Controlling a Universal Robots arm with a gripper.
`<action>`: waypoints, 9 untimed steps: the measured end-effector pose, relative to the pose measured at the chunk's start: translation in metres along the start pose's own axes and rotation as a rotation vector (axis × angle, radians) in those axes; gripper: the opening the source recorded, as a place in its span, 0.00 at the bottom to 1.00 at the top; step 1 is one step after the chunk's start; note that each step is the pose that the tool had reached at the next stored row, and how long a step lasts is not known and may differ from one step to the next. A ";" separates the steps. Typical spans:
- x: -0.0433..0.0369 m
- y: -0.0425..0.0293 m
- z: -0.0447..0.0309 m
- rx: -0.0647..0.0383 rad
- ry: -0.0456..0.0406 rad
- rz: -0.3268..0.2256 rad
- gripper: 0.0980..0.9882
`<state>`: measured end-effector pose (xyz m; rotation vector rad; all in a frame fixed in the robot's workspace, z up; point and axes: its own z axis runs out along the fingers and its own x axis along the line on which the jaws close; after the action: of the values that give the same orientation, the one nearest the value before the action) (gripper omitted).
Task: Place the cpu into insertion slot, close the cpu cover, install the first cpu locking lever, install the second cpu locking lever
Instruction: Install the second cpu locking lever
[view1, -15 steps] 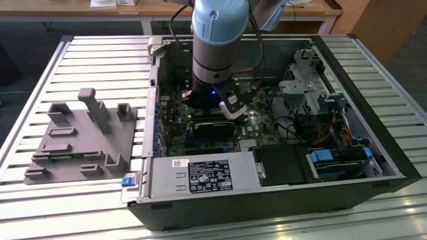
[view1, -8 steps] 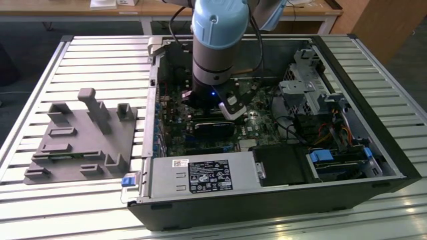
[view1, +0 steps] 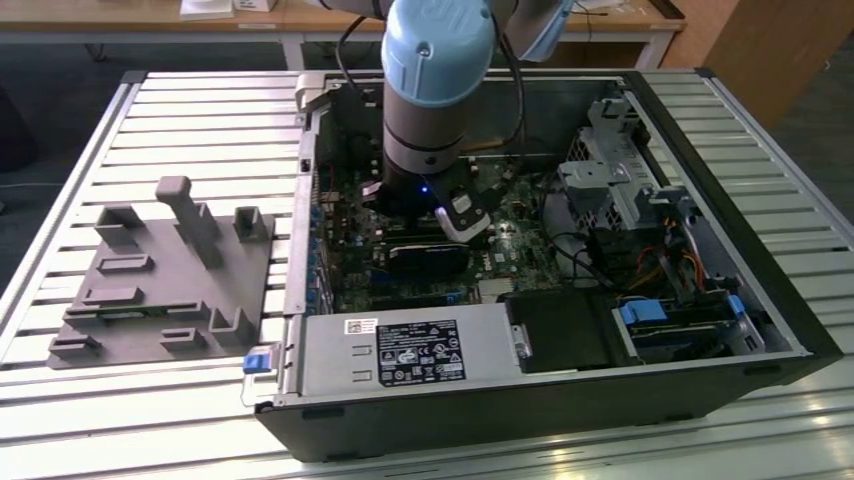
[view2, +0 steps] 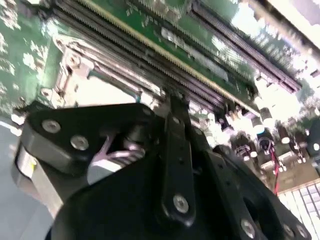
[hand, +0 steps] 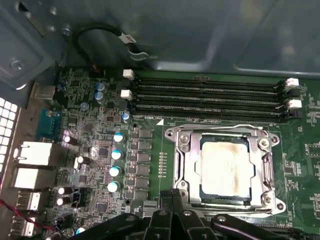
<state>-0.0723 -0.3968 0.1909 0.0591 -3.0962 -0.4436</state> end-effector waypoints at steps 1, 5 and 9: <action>0.0005 0.0001 0.0000 0.000 -0.0004 0.000 0.01; 0.0009 0.0018 -0.0056 -0.001 -0.0010 0.000 0.01; 0.0011 0.0068 -0.0227 0.001 -0.0007 0.000 0.01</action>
<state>-0.0732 -0.3966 0.2147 0.0593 -3.0973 -0.4415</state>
